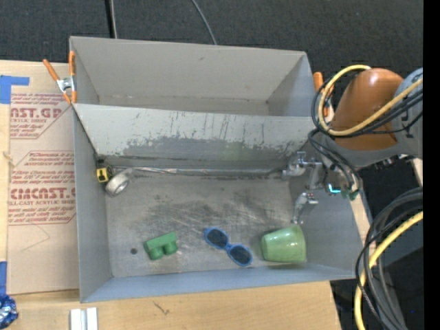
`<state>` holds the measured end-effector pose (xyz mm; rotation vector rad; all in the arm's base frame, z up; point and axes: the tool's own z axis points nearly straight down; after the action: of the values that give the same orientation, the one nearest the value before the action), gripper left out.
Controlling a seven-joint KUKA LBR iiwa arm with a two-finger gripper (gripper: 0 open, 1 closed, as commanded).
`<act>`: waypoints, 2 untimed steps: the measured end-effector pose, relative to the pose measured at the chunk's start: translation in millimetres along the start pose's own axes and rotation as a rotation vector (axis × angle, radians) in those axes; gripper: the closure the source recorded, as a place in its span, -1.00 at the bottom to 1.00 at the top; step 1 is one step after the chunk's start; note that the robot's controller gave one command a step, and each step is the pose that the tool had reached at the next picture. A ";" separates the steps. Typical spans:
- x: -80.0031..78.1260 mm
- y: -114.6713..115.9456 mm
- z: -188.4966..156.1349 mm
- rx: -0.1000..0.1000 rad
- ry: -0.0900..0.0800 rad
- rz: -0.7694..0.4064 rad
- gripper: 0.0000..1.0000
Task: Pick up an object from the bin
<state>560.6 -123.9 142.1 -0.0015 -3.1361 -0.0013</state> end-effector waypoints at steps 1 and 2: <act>28.0 56.6 67.6 0.003 -0.022 -0.301 -1.00; 55.7 106.3 68.9 0.006 -0.020 -0.636 -1.00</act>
Offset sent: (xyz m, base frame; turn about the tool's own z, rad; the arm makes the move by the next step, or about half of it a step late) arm -0.0329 0.0548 -0.0704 -0.3008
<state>504.7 -17.4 73.7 0.9853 -2.9990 0.0059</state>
